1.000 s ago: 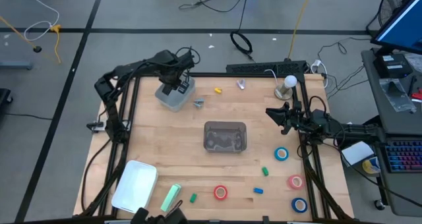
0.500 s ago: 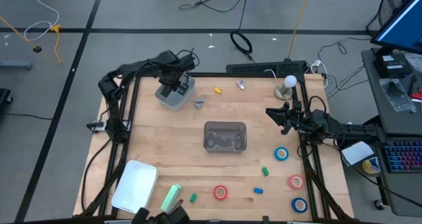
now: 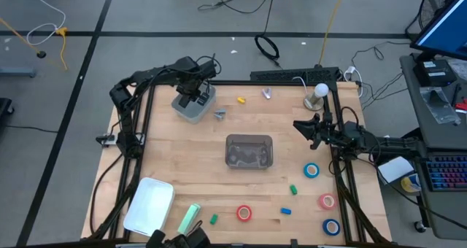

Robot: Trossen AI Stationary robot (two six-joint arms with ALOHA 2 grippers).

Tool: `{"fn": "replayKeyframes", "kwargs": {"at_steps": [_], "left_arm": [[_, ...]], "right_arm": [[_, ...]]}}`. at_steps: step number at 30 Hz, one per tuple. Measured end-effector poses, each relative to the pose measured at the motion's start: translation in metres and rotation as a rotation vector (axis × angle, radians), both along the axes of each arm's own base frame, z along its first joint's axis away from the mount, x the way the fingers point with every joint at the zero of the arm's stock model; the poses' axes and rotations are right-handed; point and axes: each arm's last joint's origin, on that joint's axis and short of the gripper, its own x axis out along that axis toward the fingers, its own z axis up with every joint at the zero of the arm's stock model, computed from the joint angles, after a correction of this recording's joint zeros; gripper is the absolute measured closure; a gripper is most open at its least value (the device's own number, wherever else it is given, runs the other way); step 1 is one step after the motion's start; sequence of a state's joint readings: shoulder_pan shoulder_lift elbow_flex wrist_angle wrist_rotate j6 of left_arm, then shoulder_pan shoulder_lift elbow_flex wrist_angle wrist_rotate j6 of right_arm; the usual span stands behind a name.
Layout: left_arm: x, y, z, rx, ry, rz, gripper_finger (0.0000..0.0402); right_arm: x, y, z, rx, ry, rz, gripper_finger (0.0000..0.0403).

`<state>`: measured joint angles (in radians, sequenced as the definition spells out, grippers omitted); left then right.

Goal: Pick and place Stapler, Stapler remover, tape
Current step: Put the black stapler into the gray bin

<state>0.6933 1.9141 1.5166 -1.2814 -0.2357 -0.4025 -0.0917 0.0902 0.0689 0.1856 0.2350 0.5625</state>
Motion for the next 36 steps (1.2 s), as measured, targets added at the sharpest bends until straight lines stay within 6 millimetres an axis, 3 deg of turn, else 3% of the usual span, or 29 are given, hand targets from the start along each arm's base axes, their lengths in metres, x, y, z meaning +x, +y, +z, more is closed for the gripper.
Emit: {"fn": "replayKeyframes", "kwargs": {"at_steps": [36], "left_arm": [[-0.0042,-0.0017,0.0002,-0.028,0.027,0.030,0.0271]], "right_arm": [[0.0000,0.0000,0.0000,0.001,0.000,0.000,0.0332]]}}
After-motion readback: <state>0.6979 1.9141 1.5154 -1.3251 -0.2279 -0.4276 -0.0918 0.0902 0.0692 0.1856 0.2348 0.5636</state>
